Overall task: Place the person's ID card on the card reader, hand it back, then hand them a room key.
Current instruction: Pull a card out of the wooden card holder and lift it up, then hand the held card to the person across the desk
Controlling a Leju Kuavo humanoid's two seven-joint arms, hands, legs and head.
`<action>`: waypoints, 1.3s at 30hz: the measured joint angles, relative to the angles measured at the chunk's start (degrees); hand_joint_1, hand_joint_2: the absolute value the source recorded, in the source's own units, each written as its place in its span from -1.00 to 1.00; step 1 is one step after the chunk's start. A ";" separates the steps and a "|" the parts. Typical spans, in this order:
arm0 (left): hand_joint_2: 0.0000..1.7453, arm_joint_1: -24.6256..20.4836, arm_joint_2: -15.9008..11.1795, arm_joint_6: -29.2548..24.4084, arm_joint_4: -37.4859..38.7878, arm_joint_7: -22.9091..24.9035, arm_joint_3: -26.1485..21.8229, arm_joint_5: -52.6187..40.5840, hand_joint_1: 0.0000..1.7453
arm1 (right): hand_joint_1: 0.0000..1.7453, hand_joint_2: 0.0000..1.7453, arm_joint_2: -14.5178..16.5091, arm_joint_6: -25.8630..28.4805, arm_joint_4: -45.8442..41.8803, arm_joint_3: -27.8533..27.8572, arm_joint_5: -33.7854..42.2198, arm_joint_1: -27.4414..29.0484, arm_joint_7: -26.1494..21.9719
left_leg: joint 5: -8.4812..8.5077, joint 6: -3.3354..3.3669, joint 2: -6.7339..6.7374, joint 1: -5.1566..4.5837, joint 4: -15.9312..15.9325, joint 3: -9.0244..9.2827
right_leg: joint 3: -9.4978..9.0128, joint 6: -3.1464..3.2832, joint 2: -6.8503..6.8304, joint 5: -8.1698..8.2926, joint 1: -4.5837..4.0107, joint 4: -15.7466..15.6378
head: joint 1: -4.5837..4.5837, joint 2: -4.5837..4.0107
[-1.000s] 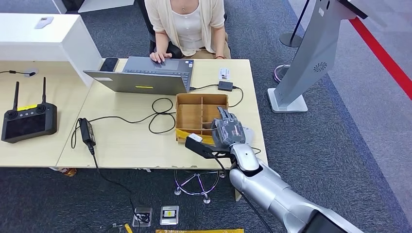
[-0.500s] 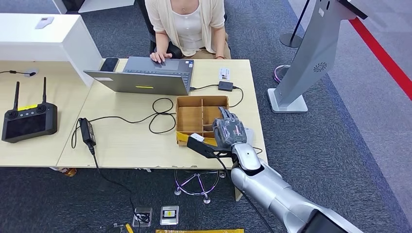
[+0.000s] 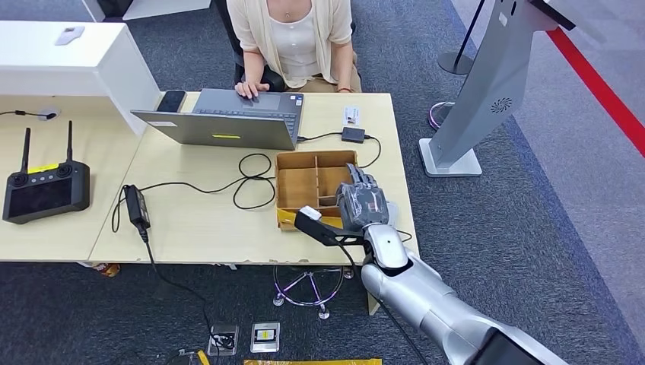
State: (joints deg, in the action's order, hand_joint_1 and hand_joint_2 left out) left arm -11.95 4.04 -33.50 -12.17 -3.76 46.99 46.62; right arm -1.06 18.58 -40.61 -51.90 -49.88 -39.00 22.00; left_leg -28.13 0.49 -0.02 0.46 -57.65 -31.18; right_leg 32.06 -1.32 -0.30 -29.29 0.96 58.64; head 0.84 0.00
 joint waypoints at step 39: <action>-1.00 -2.19 1.26 2.26 0.00 2.19 0.43 -2.72 -1.00 | 1.00 1.00 -2.11 -9.23 -9.71 3.01 -12.21 -16.70 13.07 | 0.02 -0.03 0.01 0.00 -0.01 -0.08 | 0.07 0.02 0.00 0.01 0.00 0.02 | -0.01 0.00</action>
State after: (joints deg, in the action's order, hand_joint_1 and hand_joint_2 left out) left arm -14.14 5.31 -31.23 -12.17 -1.57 47.41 43.90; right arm -3.17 9.34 -50.32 -48.89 -62.09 -55.70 35.07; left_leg -28.11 0.46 -0.01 0.46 -57.66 -31.27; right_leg 32.13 -1.30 -0.30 -29.28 0.96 58.65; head 0.83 0.00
